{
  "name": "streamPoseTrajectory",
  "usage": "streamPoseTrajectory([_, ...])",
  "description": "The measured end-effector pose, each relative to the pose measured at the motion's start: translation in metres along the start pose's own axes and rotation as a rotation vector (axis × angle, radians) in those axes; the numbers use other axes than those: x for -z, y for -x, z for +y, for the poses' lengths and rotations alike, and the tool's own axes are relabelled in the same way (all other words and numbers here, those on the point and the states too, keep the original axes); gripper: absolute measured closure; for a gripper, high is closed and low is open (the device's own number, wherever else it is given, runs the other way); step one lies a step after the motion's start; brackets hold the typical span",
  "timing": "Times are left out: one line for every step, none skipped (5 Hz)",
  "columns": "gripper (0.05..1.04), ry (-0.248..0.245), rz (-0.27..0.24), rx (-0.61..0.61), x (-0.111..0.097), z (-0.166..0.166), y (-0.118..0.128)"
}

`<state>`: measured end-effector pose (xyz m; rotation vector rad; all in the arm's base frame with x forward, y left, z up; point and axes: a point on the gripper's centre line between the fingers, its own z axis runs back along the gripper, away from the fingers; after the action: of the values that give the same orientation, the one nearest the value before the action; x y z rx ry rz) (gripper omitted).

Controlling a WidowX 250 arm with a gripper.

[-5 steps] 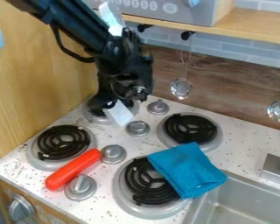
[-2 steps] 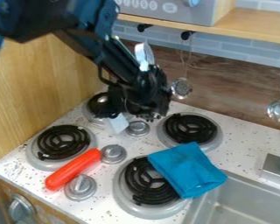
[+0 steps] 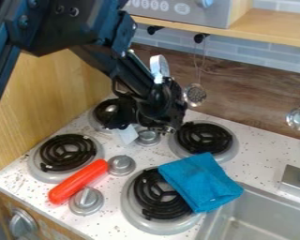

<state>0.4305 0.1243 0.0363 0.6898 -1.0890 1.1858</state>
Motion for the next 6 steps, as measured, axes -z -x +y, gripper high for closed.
streamPoseTrajectory([0.432,0.0,-0.009,0.004,-0.001,-0.001,0.002])
streamPoseTrajectory([0.432,0.036,-0.031,0.017,-0.008,-0.002,0.007])
streamPoseTrajectory([0.432,0.086,-0.07,0.042,-0.025,-0.002,0.022])
streamPoseTrajectory([0.348,0.099,-0.066,0.051,-0.026,0.002,0.027])
streamPoseTrajectory([0.095,0.081,-0.05,0.049,-0.023,0.01,0.037])
streamPoseTrajectory([0.077,0.079,-0.039,0.051,-0.023,0.013,0.041])
